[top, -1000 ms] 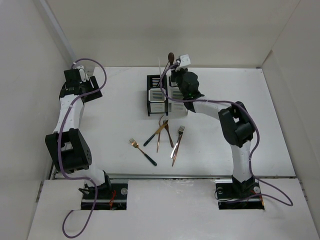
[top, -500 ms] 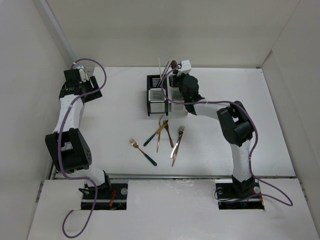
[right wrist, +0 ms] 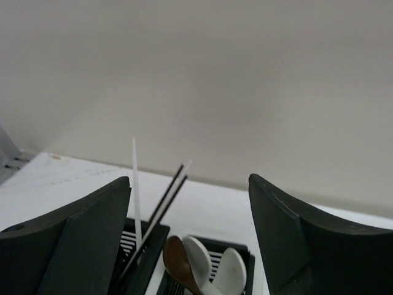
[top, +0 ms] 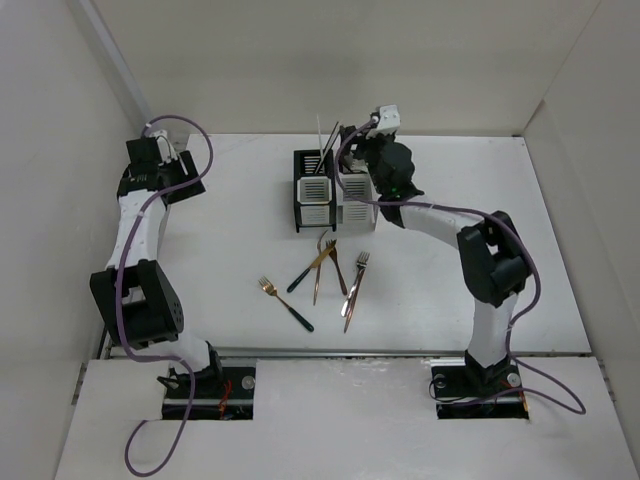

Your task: Sort the eating utensils into containers

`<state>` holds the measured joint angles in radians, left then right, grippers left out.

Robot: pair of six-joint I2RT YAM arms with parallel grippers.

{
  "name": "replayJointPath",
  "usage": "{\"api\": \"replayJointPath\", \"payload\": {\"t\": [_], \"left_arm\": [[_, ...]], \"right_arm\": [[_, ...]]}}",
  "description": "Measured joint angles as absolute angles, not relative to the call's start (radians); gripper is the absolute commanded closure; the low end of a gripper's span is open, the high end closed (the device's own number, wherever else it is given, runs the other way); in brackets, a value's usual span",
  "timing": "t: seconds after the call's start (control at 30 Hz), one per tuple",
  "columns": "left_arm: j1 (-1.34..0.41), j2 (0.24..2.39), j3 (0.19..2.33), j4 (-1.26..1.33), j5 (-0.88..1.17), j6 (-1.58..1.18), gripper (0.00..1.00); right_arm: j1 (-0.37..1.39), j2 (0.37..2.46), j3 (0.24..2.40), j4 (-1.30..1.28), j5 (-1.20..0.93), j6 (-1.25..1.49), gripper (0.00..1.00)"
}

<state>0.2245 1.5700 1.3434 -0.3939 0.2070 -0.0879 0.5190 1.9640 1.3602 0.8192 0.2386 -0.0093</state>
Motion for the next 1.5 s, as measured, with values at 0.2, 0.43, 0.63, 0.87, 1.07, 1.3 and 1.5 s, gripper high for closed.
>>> {"api": "replayJointPath", "payload": {"t": [0.2,0.43,0.63,0.87,1.07,1.3,1.5], "left_arm": [[0.224,1.51,1.343,-0.393,0.21,-0.089,0.38],[0.224,1.43,1.32,-0.384,0.202,-0.095,0.38],[0.192,1.403,1.257,-0.383,0.198,-0.094,0.47],[0.115,1.382,1.2,-0.379,0.225,-0.078,0.53],[-0.169,1.359,1.185,-0.399,0.192,0.081,0.46],[-0.501,1.378,1.06,-0.464,0.207,0.34,0.36],[-0.556,1.557,1.065,-0.507,0.23,0.442,0.36]], "right_arm": [[0.542,1.828,1.402,0.687,0.17,-0.038,0.11],[0.671,1.663,1.417,0.283,0.192,-0.045,0.26],[0.768,1.426,1.089,0.054,0.209,0.077,0.47],[0.781,1.443,0.945,-0.169,0.209,0.265,0.55],[0.788,1.486,0.918,-0.26,0.21,0.374,0.52],[0.788,1.42,0.898,-0.29,0.262,0.405,0.49],[0.788,1.316,0.872,-0.323,0.327,0.432,0.45]]}}
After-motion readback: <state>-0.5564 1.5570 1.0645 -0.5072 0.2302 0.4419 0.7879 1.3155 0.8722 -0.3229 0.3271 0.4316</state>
